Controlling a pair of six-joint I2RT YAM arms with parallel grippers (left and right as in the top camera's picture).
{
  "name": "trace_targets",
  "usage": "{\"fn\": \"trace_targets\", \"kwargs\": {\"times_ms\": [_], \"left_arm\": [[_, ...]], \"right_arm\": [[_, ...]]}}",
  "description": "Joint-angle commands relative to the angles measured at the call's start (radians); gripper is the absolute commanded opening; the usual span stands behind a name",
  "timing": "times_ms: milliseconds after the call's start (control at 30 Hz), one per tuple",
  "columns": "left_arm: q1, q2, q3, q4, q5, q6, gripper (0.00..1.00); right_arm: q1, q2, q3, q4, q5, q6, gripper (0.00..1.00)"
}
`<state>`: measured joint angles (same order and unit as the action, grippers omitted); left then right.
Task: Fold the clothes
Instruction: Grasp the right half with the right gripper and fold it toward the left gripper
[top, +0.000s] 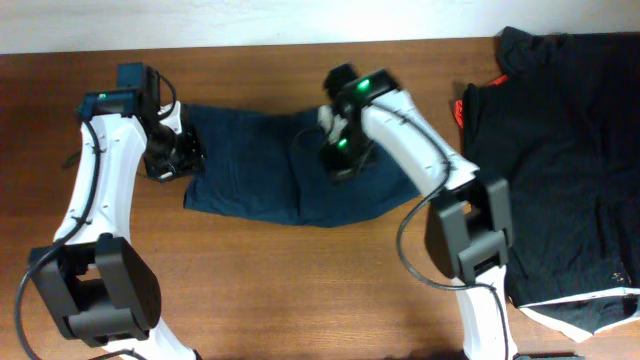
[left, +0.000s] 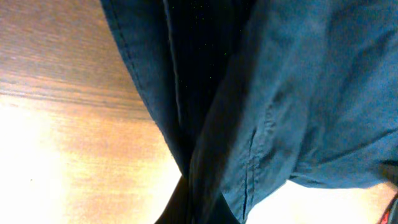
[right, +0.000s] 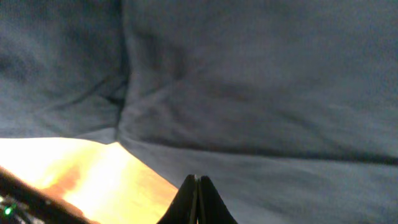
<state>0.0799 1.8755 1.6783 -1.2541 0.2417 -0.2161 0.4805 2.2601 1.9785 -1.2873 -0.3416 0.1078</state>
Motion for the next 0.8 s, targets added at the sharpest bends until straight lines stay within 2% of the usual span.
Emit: {"fn": "trace_targets", "kwargs": {"times_ms": [0,100,233,333,400,600,667,767], "left_arm": [[0.002,-0.021,0.073,-0.056,-0.014,0.009,0.0],[0.002,-0.021,0.125,-0.129,-0.014,0.009,0.0],[0.002,-0.021,0.169,-0.164,-0.009,0.009,0.01],[0.002,-0.021,0.175,-0.174,-0.002,0.009,0.0],[-0.002,-0.021,0.175,-0.18,-0.003,0.009,0.0],[-0.006,-0.021,0.175,-0.179,-0.035,0.009,0.01],[-0.006,-0.021,0.175,-0.179,-0.09,0.009,0.0],[-0.006,-0.021,0.175,-0.175,-0.084,0.009,0.0]], "right_arm": [[0.08,-0.019,-0.125,0.132,-0.1,0.021,0.04],[0.16,-0.019,-0.266,0.371,-0.1,0.097,0.04],[0.23,-0.019,-0.354,0.536,-0.1,0.145,0.04],[0.255,-0.02,-0.356,0.589,-0.095,0.144,0.04],[0.238,-0.032,-0.328,0.55,-0.096,0.144,0.04],[0.065,-0.129,-0.191,0.267,0.001,0.127,0.04],[-0.015,-0.145,-0.19,0.188,0.027,0.068,0.04],[-0.106,-0.142,-0.219,0.1,0.078,0.04,0.04]]}}
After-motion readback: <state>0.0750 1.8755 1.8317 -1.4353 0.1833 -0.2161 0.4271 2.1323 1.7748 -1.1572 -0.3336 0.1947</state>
